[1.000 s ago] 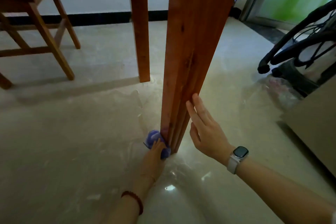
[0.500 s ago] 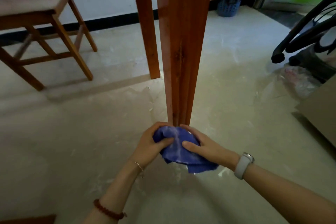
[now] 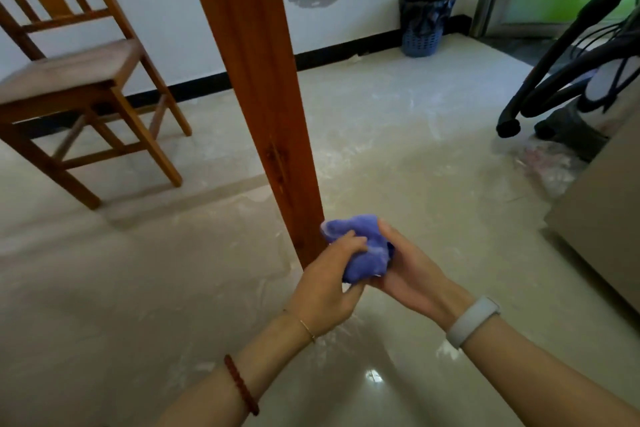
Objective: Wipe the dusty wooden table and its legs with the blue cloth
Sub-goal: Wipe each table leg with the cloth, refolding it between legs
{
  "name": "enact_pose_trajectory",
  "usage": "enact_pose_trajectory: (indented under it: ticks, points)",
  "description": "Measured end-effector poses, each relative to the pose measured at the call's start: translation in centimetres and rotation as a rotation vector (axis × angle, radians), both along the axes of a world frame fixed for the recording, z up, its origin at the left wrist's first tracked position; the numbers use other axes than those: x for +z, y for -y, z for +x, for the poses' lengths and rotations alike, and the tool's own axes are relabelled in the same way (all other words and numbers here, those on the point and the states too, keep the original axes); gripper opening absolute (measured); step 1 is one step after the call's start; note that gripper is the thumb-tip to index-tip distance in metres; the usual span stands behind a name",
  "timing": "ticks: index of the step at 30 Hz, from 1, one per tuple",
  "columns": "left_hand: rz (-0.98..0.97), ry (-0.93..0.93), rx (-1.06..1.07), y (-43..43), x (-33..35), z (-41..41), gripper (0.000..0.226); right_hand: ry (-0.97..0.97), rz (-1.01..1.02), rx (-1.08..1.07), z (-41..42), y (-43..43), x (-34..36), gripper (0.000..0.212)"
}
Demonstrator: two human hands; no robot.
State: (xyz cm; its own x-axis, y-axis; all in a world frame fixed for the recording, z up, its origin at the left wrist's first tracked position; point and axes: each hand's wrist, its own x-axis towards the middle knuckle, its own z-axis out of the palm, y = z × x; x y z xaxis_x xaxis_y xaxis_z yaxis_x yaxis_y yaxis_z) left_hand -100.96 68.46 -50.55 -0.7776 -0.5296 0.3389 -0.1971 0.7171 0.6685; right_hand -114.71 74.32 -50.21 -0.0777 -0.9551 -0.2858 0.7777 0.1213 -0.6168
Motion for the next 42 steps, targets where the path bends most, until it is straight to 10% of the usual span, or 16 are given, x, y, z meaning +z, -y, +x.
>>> enact_pose_trajectory:
  ticks: [4,8,13,20,27,36,42]
  points:
    - [-0.191,0.061,-0.074,-0.2,2.1,-1.4,0.044,-0.192,0.078,-0.314,-3.7,0.6,1.2,0.036]
    - [-0.232,-0.112,0.415,0.9,5.6,-1.0,0.033,-0.594,0.032,-0.434,-5.6,3.1,5.3,0.028]
    - [-0.014,-0.354,0.959,2.1,12.0,-1.7,0.049,-0.989,-0.412,-0.530,-5.2,7.1,14.7,0.040]
    - [0.225,-0.419,0.939,2.9,14.6,-3.8,0.048,-1.213,-0.873,-0.656,-0.5,10.7,17.8,0.047]
    - [0.217,-0.459,0.931,3.2,14.2,-3.9,0.045,-1.298,-0.431,-0.070,-3.7,7.1,1.7,0.050]
    - [0.171,-0.408,0.902,3.5,12.5,-2.7,0.041,-1.199,-0.854,-0.519,-1.7,10.6,14.6,0.041]
    - [0.231,-0.309,0.886,3.2,6.9,-2.1,0.036,-1.186,-0.162,0.025,-2.4,7.9,-4.5,0.050]
